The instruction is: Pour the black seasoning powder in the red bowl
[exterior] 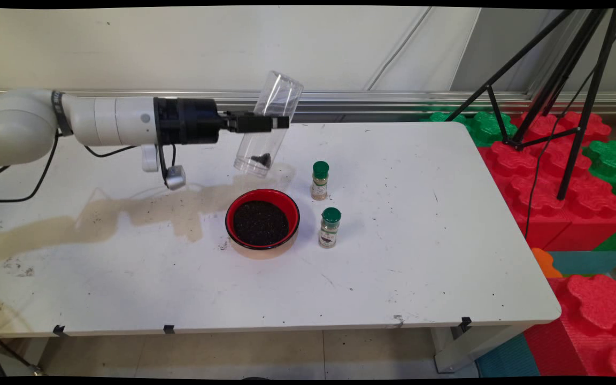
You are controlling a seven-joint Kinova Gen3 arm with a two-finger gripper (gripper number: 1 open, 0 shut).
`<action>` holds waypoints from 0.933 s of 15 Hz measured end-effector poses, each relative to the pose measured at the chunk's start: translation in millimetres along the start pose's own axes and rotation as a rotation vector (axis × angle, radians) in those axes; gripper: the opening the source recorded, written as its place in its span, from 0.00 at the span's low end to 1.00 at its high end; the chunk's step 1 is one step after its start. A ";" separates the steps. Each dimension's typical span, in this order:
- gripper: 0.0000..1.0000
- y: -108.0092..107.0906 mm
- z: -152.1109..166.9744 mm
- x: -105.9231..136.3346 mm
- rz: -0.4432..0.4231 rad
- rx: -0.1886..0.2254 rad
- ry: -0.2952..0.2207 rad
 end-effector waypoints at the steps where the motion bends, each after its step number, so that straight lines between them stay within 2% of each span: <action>1: 0.00 -0.8 -0.1 -4.0 -0.021 -0.006 -0.006; 6: 0.00 -0.8 -2.5 -18.5 -0.160 -0.045 -0.024; 14: 0.00 7.4 -7.6 -32.4 -0.496 -0.126 -0.044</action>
